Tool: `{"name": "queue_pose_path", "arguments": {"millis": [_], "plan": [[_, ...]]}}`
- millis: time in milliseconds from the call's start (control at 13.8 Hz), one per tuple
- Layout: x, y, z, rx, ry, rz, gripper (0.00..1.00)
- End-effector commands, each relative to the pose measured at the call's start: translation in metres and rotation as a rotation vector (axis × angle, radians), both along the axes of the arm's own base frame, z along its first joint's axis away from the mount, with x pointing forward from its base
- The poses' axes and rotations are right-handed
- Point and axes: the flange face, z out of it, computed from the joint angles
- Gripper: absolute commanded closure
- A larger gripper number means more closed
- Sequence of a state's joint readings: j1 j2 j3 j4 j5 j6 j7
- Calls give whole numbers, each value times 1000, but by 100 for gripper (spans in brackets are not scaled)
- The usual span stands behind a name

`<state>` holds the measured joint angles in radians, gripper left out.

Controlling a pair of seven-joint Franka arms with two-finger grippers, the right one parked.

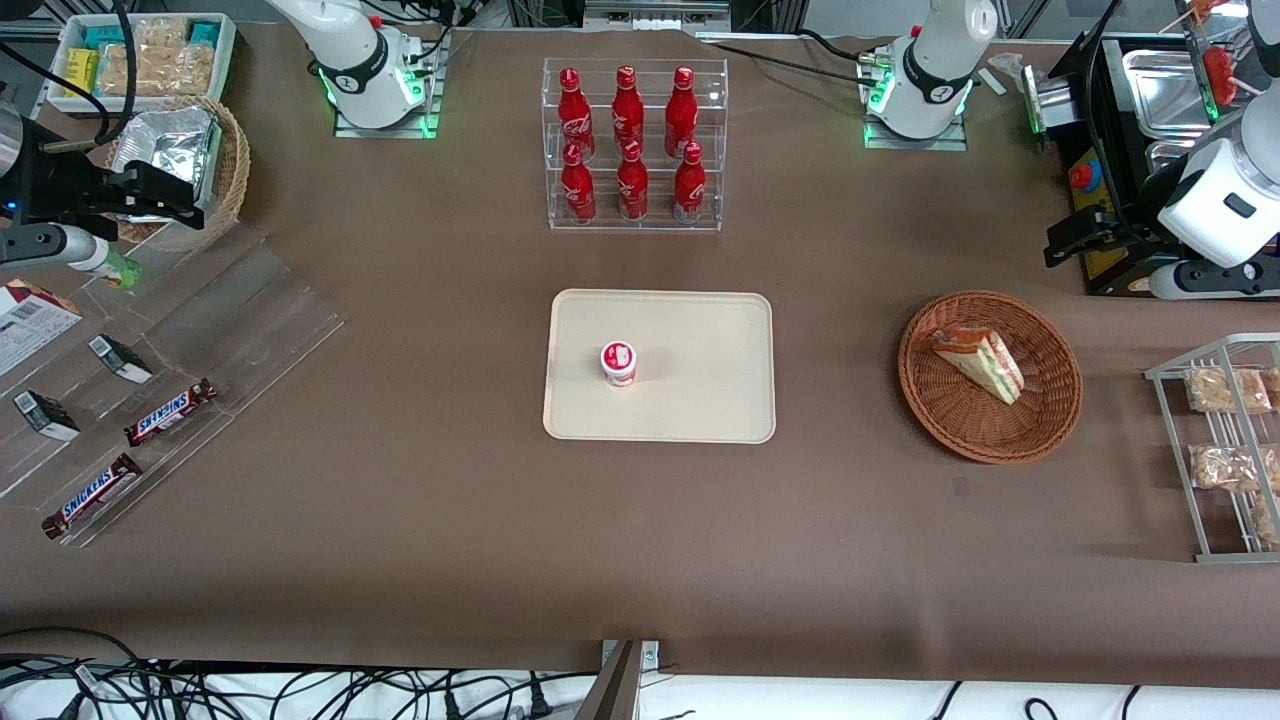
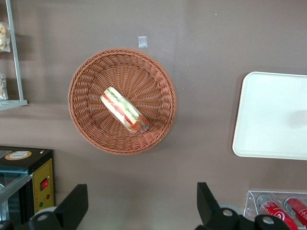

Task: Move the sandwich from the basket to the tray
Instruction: 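Lower the open left gripper over the wrapped sandwich in the wicker basket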

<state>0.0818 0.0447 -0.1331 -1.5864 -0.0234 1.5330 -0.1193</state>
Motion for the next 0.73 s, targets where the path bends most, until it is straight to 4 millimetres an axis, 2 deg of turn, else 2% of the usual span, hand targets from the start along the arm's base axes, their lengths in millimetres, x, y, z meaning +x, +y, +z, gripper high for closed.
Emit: {"name": "queue_pose_path", "arguments": {"millis": [0, 218, 363, 508, 653], "plan": [[1, -1, 5, -22, 7, -34, 0], [11, 0, -3, -15, 15, -13, 0], [14, 9, -10, -14, 24, 3, 0], [18, 20, -25, 29, 46, 50, 0], [25, 21, -49, 64, 73, 155, 0]]}}
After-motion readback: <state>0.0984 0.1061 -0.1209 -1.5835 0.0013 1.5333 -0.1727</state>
